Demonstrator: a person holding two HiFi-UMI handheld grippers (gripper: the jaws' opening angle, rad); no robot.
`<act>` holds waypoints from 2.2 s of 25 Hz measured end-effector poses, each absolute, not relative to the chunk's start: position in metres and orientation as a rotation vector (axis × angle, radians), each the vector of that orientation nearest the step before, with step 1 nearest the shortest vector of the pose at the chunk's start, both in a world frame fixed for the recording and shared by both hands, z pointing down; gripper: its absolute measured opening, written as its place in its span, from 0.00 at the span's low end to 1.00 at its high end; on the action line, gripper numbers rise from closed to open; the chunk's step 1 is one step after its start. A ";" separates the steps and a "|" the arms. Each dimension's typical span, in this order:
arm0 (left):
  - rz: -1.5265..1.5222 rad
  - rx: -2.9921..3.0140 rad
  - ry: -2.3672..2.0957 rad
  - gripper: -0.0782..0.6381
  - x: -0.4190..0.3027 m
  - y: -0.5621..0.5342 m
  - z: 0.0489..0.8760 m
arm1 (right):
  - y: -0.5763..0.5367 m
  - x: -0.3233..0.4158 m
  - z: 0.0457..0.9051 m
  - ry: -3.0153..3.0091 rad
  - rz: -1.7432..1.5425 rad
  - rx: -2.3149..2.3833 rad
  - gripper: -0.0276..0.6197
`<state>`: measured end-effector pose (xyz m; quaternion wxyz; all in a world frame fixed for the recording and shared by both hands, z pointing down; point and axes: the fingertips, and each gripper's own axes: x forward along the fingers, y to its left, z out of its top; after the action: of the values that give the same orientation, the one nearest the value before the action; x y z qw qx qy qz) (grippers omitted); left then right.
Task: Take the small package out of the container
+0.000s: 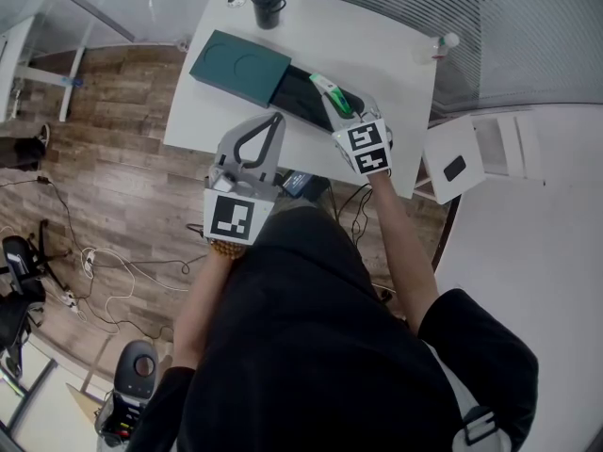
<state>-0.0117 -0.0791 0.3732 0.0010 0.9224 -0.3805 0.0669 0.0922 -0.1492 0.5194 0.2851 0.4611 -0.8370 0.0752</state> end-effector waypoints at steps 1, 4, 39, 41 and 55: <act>0.209 2.899 -1.194 0.11 -0.011 -0.079 0.373 | -0.149 0.093 0.518 -2.244 0.208 1.241 0.18; 0.213 2.896 -1.196 0.11 -0.012 -0.077 0.373 | -0.147 0.091 0.512 -2.261 0.208 1.253 0.18; 0.155 2.922 -1.203 0.11 -0.001 -0.077 0.360 | -0.136 0.081 0.346 -2.546 -0.084 1.455 0.18; 0.144 2.922 -1.207 0.11 -0.001 -0.078 0.358 | -0.136 0.081 0.339 -2.562 -0.086 1.468 0.18; 0.104 2.991 -1.189 0.11 0.012 -0.091 0.336 | -0.117 0.073 0.295 -2.645 -0.238 1.560 0.18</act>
<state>0.0123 -0.0915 0.3365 -0.0392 0.9281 -0.3689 0.0323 0.0730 -0.1175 0.2951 0.0307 0.5063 -0.8583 -0.0774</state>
